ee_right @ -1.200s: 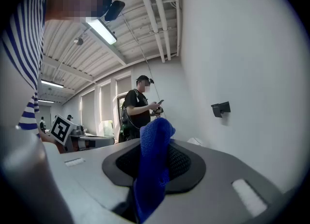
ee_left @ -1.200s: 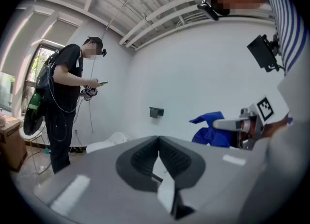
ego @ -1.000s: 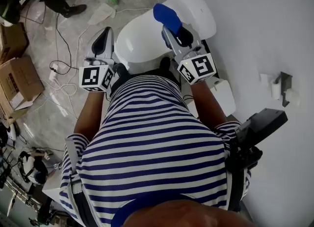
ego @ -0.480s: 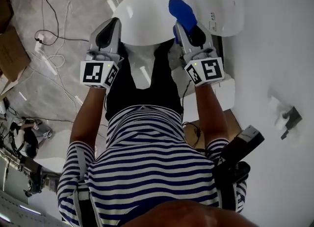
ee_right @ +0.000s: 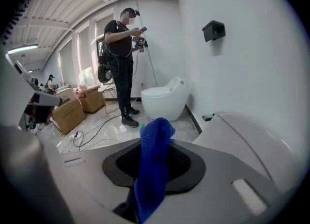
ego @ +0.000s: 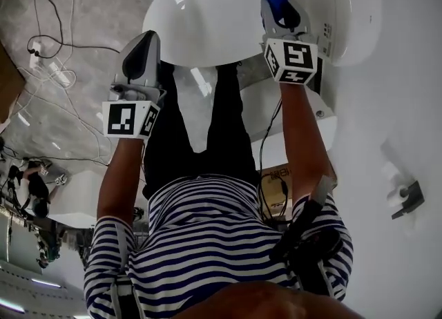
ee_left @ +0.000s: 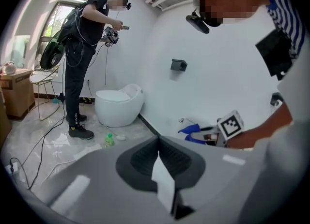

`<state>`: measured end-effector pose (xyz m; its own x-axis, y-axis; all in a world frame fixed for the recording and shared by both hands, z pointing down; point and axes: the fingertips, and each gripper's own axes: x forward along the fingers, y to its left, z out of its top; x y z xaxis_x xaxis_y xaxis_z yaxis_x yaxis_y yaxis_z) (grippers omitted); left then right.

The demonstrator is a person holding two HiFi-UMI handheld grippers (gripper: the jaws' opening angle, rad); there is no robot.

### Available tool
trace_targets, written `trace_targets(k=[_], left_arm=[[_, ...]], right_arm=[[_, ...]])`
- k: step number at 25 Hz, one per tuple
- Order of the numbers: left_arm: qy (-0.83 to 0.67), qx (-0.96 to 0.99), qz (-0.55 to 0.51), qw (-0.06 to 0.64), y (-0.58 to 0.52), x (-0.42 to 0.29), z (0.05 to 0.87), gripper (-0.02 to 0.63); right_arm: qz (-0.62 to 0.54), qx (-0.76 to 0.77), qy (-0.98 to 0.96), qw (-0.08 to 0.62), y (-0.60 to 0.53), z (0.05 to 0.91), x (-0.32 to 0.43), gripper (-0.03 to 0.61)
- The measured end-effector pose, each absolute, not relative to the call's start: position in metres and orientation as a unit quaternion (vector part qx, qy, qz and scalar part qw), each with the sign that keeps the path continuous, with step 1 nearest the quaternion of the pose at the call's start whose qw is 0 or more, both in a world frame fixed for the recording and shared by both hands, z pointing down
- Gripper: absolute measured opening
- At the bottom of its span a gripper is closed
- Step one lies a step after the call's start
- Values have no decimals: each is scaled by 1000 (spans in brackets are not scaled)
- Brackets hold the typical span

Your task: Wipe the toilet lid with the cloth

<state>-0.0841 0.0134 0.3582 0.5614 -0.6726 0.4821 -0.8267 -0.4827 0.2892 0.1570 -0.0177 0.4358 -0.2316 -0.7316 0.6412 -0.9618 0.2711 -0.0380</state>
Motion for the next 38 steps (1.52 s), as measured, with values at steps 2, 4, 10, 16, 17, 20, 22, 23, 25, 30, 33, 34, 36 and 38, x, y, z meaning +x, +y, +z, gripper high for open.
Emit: trace_targets(k=[2,4,10,16,17,20,22,23,25,30,33,34,36,38], left_arm=[[-442,847,154,254,11,-88,367,2],[-443,845,152,256,8,-92,375,2],[-445,844,146,261,1,-99,394,2],[-450,841,143,265,1,-110,398,2],[-451,840,142,265,1,-112,399,2],[-453,840,143,262,2,-115,398,2],[-453,840,142,262,2,-117,397,2],[-454,840,141,262,3,-118,397,2],[-455,840,141,262,4,-121,396,2],[-459,837,140,263,7,-135,396,2],[-463,835,138,263,9,-146,395,2],[-465,834,137,264,9,-149,395,2],[-468,832,135,264,11,-158,394,2],[-472,830,134,265,12,-165,394,2]], right_arm=[[228,553,-752,276,-28,466,159,103],[238,546,-751,285,-34,491,161,103],[257,548,-734,308,-44,540,165,103],[267,538,-731,323,-46,561,154,104],[267,537,-732,323,-47,562,152,104],[268,531,-737,321,-49,561,144,104],[267,526,-741,320,-50,561,136,104],[267,523,-744,319,-50,561,132,104],[265,517,-749,320,-50,560,122,104],[261,500,-760,323,-50,560,92,104],[261,491,-765,324,-49,561,72,104],[262,488,-767,325,-49,561,64,104],[263,478,-772,325,-47,561,47,104],[263,466,-779,327,-43,562,28,104]])
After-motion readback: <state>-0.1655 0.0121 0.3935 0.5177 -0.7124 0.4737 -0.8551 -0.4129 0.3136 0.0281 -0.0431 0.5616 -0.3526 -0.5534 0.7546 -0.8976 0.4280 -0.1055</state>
